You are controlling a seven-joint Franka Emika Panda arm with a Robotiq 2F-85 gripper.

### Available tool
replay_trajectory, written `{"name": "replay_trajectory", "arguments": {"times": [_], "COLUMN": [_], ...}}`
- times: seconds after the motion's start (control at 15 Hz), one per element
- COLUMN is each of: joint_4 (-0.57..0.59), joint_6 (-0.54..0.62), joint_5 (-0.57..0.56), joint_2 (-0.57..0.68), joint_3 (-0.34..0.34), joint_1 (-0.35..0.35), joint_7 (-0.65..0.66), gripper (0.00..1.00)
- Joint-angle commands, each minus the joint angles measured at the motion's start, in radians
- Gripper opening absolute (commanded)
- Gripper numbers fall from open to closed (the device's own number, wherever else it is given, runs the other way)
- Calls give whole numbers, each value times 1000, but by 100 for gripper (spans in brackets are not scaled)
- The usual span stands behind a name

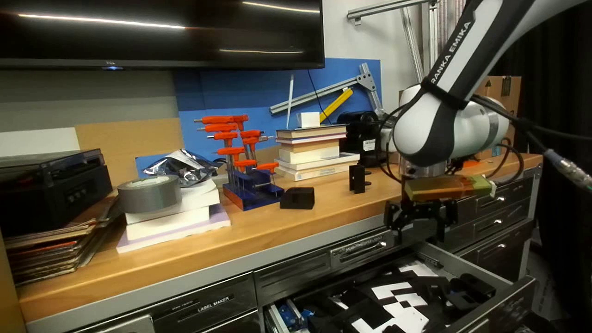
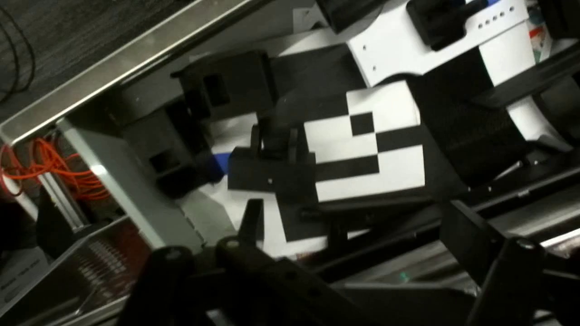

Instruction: Pick up the black objects from the table, put them in the drawer and close the drawer.

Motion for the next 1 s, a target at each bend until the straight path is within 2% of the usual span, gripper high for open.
{"name": "replay_trajectory", "arguments": {"times": [0.0,0.4,0.73,0.93], "joint_4": [149,370,494,547], "joint_6": [-145,-258,-319,-344], "joint_5": [-68,-21,172,235], "joint_2": [-28,21,61,75], "joint_3": [13,19,35,45], "joint_1": [-28,-45,-50,-53], "joint_7": [-2,-180,-432,-510], "gripper": [100,100,100,100]}}
